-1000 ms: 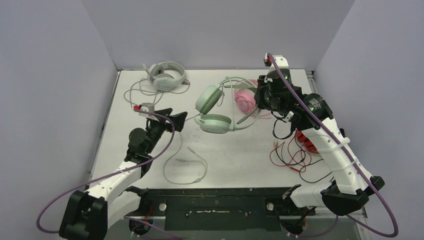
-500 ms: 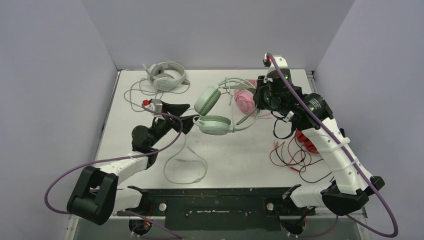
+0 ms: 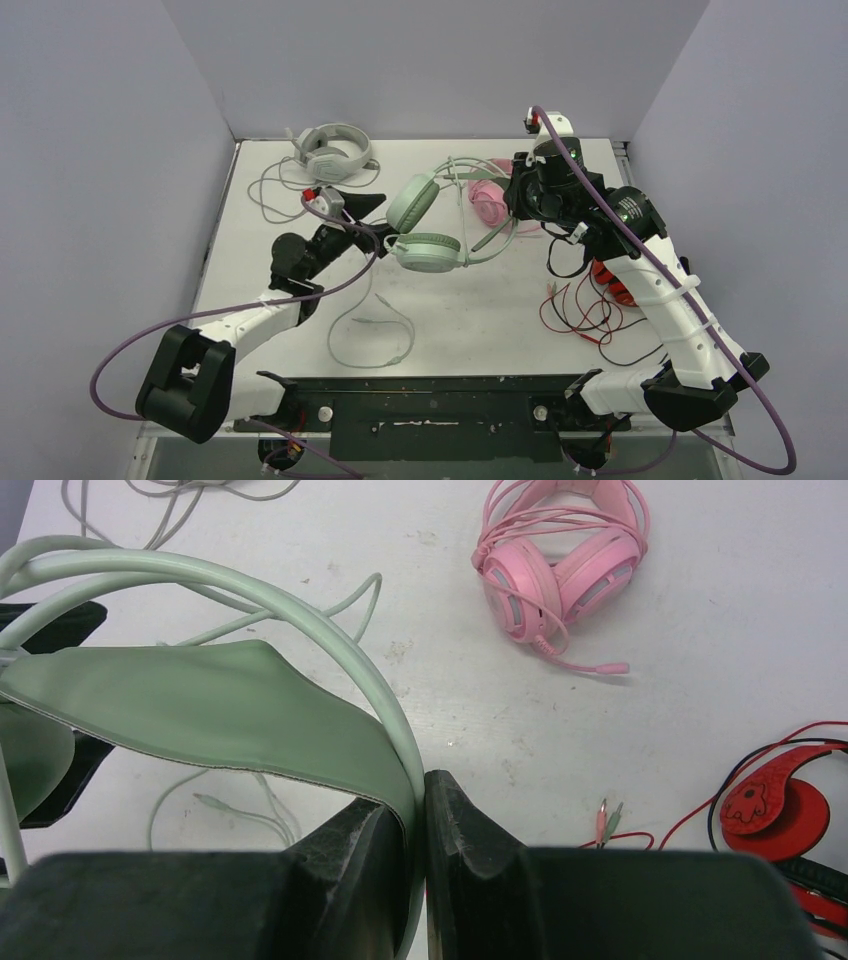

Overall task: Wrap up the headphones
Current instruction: Wrap the headphones cable around the headphones.

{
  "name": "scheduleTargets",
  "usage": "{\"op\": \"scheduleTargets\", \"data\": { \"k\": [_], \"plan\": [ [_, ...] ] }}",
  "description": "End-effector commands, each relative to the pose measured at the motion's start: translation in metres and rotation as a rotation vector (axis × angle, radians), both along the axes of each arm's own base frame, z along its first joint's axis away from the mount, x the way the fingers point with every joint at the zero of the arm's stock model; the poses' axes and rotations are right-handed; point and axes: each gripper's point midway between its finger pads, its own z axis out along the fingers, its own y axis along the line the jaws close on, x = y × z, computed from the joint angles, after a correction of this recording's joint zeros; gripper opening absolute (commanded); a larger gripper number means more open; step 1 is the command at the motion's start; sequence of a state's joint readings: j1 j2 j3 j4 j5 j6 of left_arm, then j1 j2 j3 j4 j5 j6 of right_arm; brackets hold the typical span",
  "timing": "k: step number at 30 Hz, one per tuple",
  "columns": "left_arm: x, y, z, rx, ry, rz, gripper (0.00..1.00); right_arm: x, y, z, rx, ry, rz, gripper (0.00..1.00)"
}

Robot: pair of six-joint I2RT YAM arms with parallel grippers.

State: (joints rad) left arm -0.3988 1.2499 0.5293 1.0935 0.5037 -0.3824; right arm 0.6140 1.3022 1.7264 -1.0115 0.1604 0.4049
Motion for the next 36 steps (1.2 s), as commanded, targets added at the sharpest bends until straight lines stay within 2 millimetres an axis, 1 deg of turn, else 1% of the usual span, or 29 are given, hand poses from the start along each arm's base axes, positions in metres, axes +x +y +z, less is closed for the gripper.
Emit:
{"op": "scheduleTargets", "data": {
  "k": [1, 6, 7, 8, 9, 11, 12, 13, 16, 18, 20, 23, 26, 31, 36],
  "plan": [
    [0.02, -0.001, 0.012, 0.039, -0.085, 0.068, 0.78, -0.001, 0.005, 0.051, 0.146, -0.126, 0.007, 0.0],
    [0.026, -0.018, 0.003, 0.071, -0.119, 0.005, 0.76, -0.003, 0.005, 0.053, 0.152, -0.128, 0.01, 0.0],
    [0.029, -0.022, -0.002, 0.079, -0.109, -0.004, 0.71, -0.003, 0.005, 0.053, 0.152, -0.127, 0.01, 0.0],
    [0.032, -0.023, -0.004, 0.083, -0.105, -0.007, 0.59, -0.003, 0.005, 0.054, 0.153, -0.128, 0.01, 0.0],
    [0.035, -0.024, -0.006, 0.086, -0.096, -0.007, 0.43, -0.003, 0.005, 0.054, 0.153, -0.128, 0.01, 0.0],
    [0.038, -0.026, -0.01, 0.091, -0.084, -0.004, 0.18, -0.003, 0.005, 0.053, 0.151, -0.126, 0.009, 0.0],
    [0.04, -0.026, -0.011, 0.094, -0.078, 0.0, 0.06, -0.003, 0.004, 0.053, 0.151, -0.128, 0.006, 0.0],
    [0.043, -0.023, -0.014, 0.096, -0.063, 0.019, 0.0, -0.003, 0.003, 0.053, 0.149, -0.127, 0.002, 0.0],
    [0.049, -0.017, -0.029, 0.097, -0.003, 0.067, 0.0, -0.002, 0.0, 0.056, 0.155, -0.137, -0.014, 0.0],
    [0.047, -0.015, -0.043, 0.095, 0.042, 0.074, 0.0, -0.001, -0.002, 0.062, 0.169, -0.152, -0.033, 0.0],
    [0.042, -0.015, -0.061, 0.089, 0.096, 0.067, 0.0, 0.003, -0.006, 0.071, 0.192, -0.174, -0.067, 0.0],
    [0.03, -0.015, -0.083, 0.073, 0.143, 0.058, 0.0, 0.009, -0.012, 0.088, 0.235, -0.219, -0.132, 0.0],
    [0.015, -0.018, -0.099, 0.079, 0.181, 0.04, 0.0, 0.02, -0.017, 0.102, 0.28, -0.263, -0.206, 0.0],
    [-0.01, -0.026, -0.116, 0.122, 0.22, 0.017, 0.0, 0.041, -0.03, 0.117, 0.338, -0.318, -0.358, 0.0],
    [-0.052, -0.045, -0.128, 0.196, 0.239, -0.054, 0.0, 0.061, -0.048, 0.128, 0.392, -0.383, -0.499, 0.0]
  ]
}}
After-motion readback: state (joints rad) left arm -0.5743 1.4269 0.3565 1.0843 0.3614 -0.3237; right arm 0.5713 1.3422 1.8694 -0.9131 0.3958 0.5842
